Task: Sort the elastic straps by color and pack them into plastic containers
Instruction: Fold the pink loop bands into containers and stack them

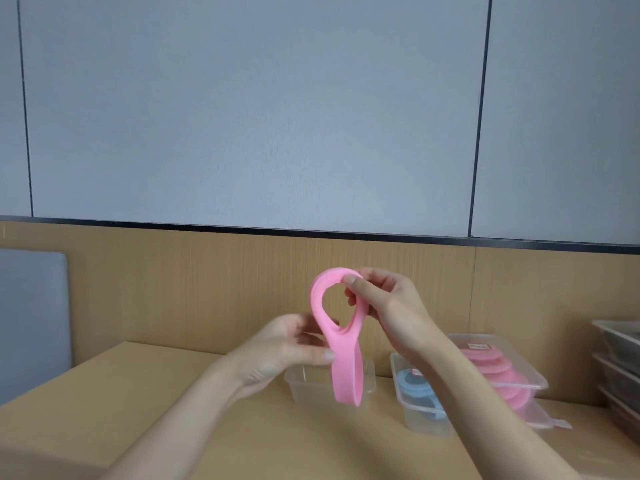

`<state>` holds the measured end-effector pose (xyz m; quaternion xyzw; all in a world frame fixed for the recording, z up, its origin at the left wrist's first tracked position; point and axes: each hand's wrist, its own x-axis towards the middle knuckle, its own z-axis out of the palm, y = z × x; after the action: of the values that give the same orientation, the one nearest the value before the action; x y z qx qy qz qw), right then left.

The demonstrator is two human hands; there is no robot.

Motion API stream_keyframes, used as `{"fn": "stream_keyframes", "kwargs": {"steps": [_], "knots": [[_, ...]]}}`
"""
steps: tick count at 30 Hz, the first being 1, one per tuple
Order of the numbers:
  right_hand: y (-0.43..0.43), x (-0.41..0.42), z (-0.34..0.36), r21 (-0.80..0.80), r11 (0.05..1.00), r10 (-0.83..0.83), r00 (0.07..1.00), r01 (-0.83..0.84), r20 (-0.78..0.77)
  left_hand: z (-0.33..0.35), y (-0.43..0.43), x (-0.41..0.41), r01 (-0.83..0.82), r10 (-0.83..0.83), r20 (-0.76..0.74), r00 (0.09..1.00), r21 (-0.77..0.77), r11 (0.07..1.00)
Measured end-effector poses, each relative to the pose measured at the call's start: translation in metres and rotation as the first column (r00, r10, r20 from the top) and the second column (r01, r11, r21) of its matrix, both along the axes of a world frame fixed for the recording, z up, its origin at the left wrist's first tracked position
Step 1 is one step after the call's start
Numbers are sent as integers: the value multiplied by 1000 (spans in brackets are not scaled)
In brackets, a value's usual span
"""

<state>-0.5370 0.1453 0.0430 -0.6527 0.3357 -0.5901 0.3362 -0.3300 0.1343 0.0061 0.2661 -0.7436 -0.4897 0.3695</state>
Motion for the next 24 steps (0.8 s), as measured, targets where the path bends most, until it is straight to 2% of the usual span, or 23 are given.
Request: {"fn": "stream_keyframes", "kwargs": {"steps": [3,8,14,19,24], "knots": [[3,3,0,1,1000,-7,1000,7,11,-11,-1,-3,-144,155,187,970,-70,987],[6,6,-5,0,999,-41,999,41,-8,-22,-1,-11,-173,191,217,957,-101,980],[9,7,-7,9,995,-102,995,102,-22,-30,-6,-18,-221,229,144,963,-68,973],[7,5,-6,114,986,-129,991,125,32,-32,-10,-13,-283,283,-11,959,-9,959],[2,5,-15,218,971,-116,992,101,59,-31,-13,-10,-90,134,-244,961,182,979]]}}
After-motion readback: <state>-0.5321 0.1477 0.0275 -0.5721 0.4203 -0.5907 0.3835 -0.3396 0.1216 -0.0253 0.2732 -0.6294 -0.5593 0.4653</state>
